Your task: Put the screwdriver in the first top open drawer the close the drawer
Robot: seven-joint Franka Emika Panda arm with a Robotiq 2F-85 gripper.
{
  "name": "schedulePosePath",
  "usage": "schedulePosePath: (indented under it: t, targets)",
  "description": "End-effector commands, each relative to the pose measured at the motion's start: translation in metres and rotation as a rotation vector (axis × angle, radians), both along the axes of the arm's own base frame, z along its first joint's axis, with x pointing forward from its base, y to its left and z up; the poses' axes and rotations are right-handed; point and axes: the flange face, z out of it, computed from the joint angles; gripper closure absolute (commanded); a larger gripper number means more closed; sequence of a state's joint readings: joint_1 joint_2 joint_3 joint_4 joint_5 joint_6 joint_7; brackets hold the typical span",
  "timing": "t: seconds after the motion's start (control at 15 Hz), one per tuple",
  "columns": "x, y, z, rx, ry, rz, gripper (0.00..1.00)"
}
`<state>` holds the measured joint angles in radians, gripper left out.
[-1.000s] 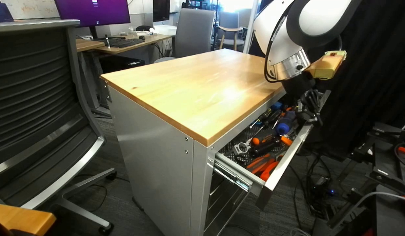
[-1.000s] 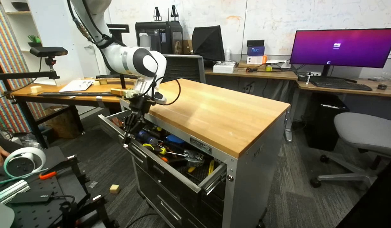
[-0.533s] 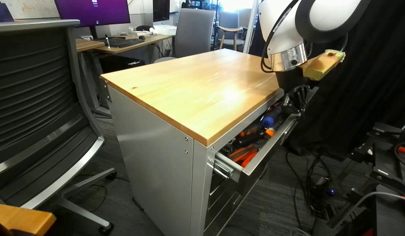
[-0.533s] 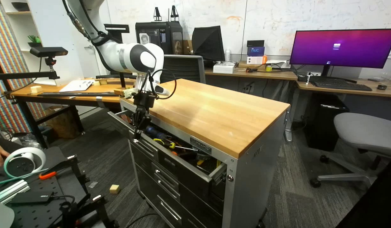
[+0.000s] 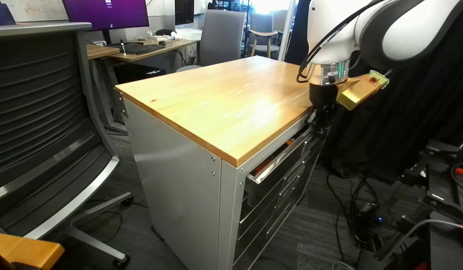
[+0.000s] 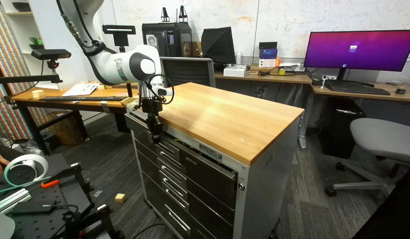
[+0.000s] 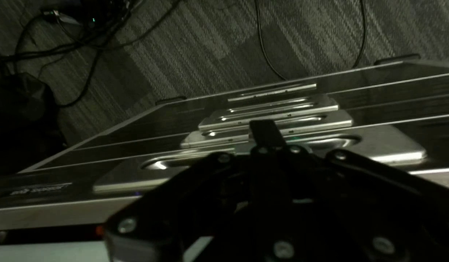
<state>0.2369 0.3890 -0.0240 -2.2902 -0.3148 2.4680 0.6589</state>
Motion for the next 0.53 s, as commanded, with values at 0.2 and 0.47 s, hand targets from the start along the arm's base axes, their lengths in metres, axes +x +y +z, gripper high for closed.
schedulePosePath:
  t: [0.2,0.47]
  targets:
    - [0.0,0.009,0.01,-0.019,-0.265,-0.015,1.0]
    - [-0.015,0.006,0.024,-0.038,-0.374,-0.048,0.73]
